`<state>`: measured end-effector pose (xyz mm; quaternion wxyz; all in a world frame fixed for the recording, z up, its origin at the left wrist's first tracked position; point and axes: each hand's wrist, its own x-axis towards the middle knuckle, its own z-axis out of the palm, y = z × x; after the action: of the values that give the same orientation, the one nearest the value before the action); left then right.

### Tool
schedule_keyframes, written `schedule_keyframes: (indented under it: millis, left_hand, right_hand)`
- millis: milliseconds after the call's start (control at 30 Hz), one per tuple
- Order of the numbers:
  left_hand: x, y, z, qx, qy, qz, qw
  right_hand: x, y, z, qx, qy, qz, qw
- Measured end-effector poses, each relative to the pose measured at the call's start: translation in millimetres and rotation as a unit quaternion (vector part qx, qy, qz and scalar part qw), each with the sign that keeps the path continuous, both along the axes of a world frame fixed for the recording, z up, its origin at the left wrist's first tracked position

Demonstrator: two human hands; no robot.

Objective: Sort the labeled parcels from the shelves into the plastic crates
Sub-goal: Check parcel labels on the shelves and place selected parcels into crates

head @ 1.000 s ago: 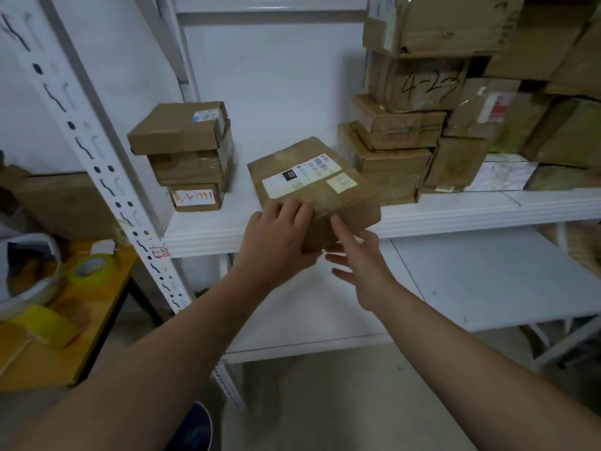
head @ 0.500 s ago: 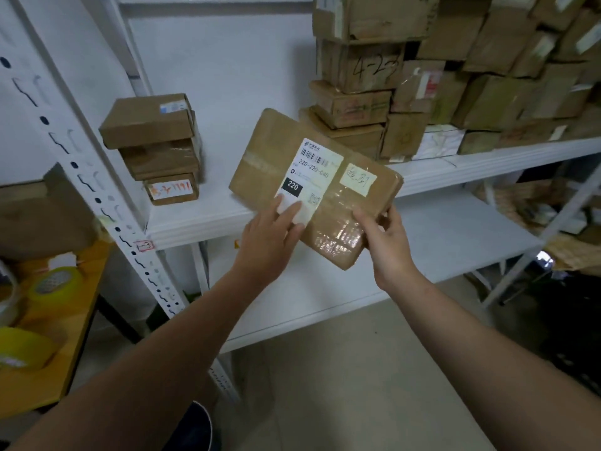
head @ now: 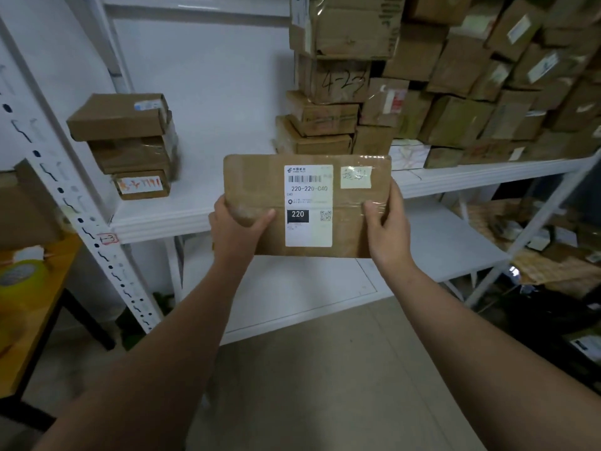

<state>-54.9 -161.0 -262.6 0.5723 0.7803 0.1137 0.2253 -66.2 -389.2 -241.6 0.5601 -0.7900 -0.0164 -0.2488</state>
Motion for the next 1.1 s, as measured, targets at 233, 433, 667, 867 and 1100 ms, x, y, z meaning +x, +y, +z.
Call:
schedule_keyframes:
  millis: [233,433,667,867,1100]
  left_hand:
    - [-25,-3,-11,-0.022,-0.025,0.026,0.999]
    - [-35,0,-4,-0.011,-0.041,0.036,0.998]
    - [-39,7,11,0.017,-0.038,0.045,0.998]
    - [-37,-3,35,0.029,-0.048,-0.011,0.998]
    - [-22,-78,45,0.034,-0.059,-0.104,0.992]
  right_hand:
    - [-7,-3,-11,-0.032,0.016,0.074,0.997]
    - [-8,-1,-11,-0.014,-0.003,0.081,0.997]
    - [-6,-2,-6,-0.002,-0.020,0.088,0.996]
    - [-9,-20,5,0.022,-0.028,0.058,0.998]
    - [-34,-85,-6,0.049,-0.029,-0.051,0.997]
